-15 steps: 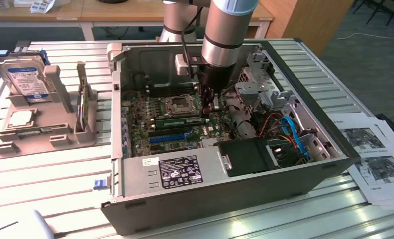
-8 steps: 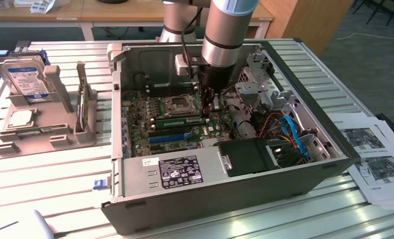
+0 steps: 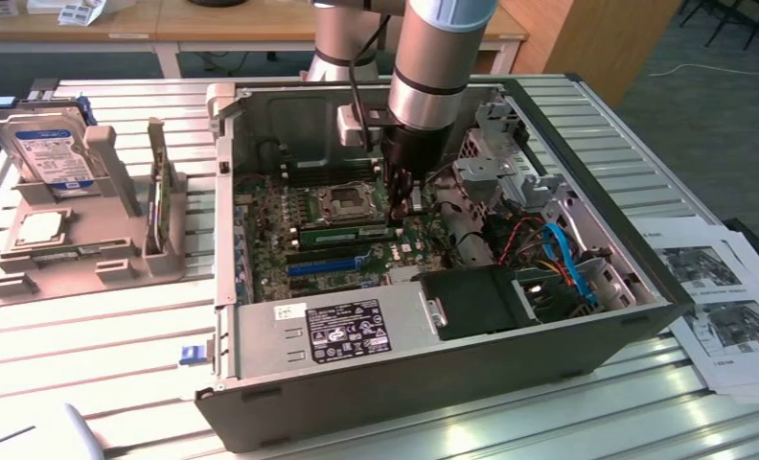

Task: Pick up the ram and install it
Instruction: 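Press down the ram until it locks into place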

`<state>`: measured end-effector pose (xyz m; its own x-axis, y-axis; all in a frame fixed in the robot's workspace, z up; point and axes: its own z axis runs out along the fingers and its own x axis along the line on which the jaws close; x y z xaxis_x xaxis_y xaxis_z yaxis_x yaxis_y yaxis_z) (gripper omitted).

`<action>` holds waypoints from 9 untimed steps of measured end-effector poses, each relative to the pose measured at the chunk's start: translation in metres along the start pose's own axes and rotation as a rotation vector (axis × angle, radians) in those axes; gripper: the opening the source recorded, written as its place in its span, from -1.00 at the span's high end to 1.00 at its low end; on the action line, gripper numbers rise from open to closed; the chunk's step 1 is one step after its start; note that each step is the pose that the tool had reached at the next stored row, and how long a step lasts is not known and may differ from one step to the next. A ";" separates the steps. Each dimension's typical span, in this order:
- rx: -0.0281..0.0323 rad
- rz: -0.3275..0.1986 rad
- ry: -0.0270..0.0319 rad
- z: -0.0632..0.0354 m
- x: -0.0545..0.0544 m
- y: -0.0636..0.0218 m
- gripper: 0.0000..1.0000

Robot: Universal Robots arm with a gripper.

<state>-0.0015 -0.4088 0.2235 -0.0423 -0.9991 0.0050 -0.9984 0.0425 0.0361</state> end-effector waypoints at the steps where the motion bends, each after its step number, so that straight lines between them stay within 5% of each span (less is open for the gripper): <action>1: 0.0000 0.000 -0.0001 0.0000 0.000 0.0000 0.80; 9: 0.0000 0.000 -0.0002 0.0005 0.000 0.0000 0.80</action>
<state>-0.0015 -0.4088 0.2230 -0.0423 -0.9991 0.0048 -0.9984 0.0425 0.0361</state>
